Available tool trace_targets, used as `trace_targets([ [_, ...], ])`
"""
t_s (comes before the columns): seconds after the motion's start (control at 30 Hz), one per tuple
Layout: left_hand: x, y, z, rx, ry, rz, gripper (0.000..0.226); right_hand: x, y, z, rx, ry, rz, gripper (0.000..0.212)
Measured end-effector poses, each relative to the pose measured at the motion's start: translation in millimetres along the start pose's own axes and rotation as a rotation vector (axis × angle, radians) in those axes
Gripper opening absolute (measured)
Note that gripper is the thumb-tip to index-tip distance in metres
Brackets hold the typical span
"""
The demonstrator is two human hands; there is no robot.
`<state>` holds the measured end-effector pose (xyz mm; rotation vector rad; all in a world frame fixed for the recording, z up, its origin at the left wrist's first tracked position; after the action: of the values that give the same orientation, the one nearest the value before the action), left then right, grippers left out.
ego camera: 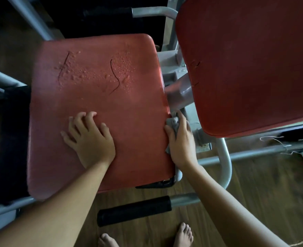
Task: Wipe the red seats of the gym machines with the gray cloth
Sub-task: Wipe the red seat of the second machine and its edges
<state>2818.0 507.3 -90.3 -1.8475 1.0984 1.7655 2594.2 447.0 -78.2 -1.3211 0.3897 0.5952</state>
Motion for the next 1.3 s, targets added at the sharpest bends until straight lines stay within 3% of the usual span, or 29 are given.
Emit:
trace_targets([
  [0.2,-3.1,1.3,-0.1,-0.005,-0.001,0.009,0.039,-5.1,11.1,29.0,-0.035,-0.059,0.106,0.046],
  [0.4,-2.7,2.1,-0.2,-0.010,-0.004,-0.005,0.039,-0.6,5.8,3.4,0.002,-0.032,0.019,0.040],
  [0.6,-1.8,0.1,-0.8,-0.015,-0.013,-0.002,0.039,-9.7,8.3,14.6,0.036,-0.162,0.058,0.040],
  [0.77,-0.5,-0.8,-0.7,-0.009,-0.007,-0.008,0.040,-2.5,-1.7,-22.5,0.068,-0.122,0.044,0.041],
  [0.93,-1.2,-0.9,-2.1,-0.012,-0.023,-0.009,0.040,1.4,-8.5,-18.6,0.015,-0.073,0.259,0.048],
  [1.1,-1.2,1.1,-2.1,-0.020,-0.033,-0.035,0.041,19.7,-28.4,-81.5,-0.047,0.036,0.276,0.043],
  [1.2,-1.4,-0.2,-2.2,-0.017,-0.038,-0.043,0.042,20.7,-27.6,-70.4,-0.042,0.061,0.264,0.043],
  [1.3,-1.1,0.5,-2.4,-0.017,-0.046,-0.039,0.041,14.9,-15.8,-35.0,-0.123,0.099,0.400,0.045],
])
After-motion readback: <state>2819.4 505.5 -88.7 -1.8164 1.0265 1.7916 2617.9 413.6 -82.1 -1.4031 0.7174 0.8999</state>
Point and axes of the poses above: each hand's wrist, its own z-axis away from the middle knuckle, its own x-axis out of the palm, y = z × x, the point moved 2 cm from there along -z, towards the middle knuckle, and after that the axes turned 1 degree about x, right-handed, at the moved point
